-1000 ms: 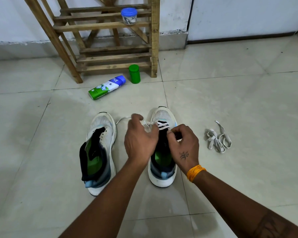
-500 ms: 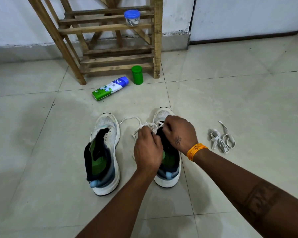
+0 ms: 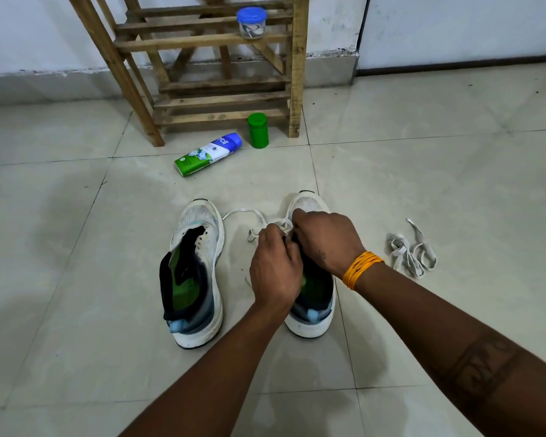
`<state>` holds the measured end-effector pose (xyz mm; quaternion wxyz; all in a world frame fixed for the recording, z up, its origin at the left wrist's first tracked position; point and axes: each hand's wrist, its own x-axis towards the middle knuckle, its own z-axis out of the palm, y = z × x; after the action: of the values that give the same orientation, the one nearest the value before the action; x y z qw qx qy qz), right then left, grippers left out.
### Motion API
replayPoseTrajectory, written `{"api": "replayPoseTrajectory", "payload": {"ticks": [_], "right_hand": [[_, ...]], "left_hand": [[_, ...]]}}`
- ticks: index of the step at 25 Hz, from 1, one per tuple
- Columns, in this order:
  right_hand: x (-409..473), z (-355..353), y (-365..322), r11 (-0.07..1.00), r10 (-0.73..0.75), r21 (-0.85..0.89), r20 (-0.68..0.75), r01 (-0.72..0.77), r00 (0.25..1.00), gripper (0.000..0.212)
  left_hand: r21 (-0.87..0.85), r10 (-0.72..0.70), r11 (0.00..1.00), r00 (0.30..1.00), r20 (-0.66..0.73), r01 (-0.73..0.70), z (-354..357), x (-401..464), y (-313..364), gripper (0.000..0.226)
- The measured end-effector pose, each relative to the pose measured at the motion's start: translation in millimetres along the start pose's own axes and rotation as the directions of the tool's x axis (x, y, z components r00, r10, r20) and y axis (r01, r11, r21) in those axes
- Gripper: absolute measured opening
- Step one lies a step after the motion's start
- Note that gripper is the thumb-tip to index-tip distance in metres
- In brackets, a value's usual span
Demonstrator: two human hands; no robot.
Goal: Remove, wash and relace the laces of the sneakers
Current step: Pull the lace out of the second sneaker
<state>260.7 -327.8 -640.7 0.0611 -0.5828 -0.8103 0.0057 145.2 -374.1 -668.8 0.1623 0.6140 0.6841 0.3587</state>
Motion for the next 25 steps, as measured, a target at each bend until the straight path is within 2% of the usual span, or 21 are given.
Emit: {"api": "replayPoseTrajectory", "payload": {"ticks": [2,4,7,9,11,12,13,14,16,18,20,22,24,25], "right_hand": [[-0.4,1.2,8.1,0.998,0.046,0.045,0.012,-0.046,0.999,0.015],[-2.3,1.0,11.3,0.990,0.028,0.135,0.043,-0.034,0.999,0.022],[-5.1,4.2,7.1,0.996,-0.006,0.084,0.018,0.005,1.000,0.020],[-4.8,5.3,16.4,0.987,0.154,0.067,-0.072,-0.149,0.986,0.015],[-3.8,2.3,41.1,0.921,0.385,0.117,-0.110,-0.372,0.916,0.015],[-3.8,-0.4,52.8,0.890,0.449,0.132,-0.102,-0.435,0.888,0.015],[-4.8,-2.2,59.8,0.890,0.451,0.117,-0.094,-0.440,0.887,0.016],[-5.8,-4.2,60.0,0.916,0.397,0.097,-0.099,-0.388,0.912,0.019],[-5.6,-8.4,41.2,0.978,0.194,0.095,-0.093,-0.186,0.977,0.030],[-4.2,-5.6,16.8,0.994,0.030,0.107,-0.037,-0.026,0.999,0.027],[-2.6,0.7,5.0,0.997,0.019,0.079,0.018,-0.021,1.000,0.020],[-1.9,4.3,15.7,0.981,0.191,0.044,-0.031,-0.190,0.981,0.016],[-1.9,3.0,40.7,0.914,0.405,0.073,-0.082,-0.400,0.911,0.016],[-3.1,2.2,51.5,0.884,0.465,0.091,-0.082,-0.458,0.881,0.016]], "left_hand": [[-0.016,0.013,1.000,1.000,-0.022,-0.013,-1.6,-1.8,-2.1,0.009],[-0.023,0.009,1.000,1.000,-0.024,-0.009,-1.5,-2.0,-2.9,0.007],[-0.006,0.017,1.000,1.000,0.008,-0.017,-0.8,-4.1,-1.1,0.008],[0.008,0.007,1.000,1.000,0.000,-0.007,-1.7,-4.6,-0.7,0.008],[0.007,-0.005,1.000,1.000,-0.013,0.006,-1.8,-4.5,-1.8,0.007],[0.009,-0.008,1.000,1.000,-0.016,0.008,-1.8,-4.7,-2.1,0.007],[0.013,-0.010,1.000,1.000,-0.014,0.010,-2.0,-4.7,-2.1,0.007],[0.016,-0.007,1.000,1.000,-0.013,0.007,-2.0,-4.6,-1.9,0.007],[0.010,0.011,1.000,1.000,-0.015,-0.011,-1.1,-4.7,-1.0,0.008],[0.005,0.015,1.000,1.000,-0.018,-0.014,-0.5,-4.2,-0.3,0.009],[0.007,0.017,1.000,1.000,-0.013,-0.017,-1.2,-4.9,-1.1,0.008],[-0.002,0.012,1.000,1.000,-0.016,-0.012,-1.5,-5.3,-2.1,0.007],[-0.019,-0.006,1.000,1.000,-0.022,0.005,-1.8,-4.6,-2.0,0.007],[-0.021,-0.010,1.000,1.000,-0.021,0.010,-1.6,-4.8,-1.3,0.007]]}}
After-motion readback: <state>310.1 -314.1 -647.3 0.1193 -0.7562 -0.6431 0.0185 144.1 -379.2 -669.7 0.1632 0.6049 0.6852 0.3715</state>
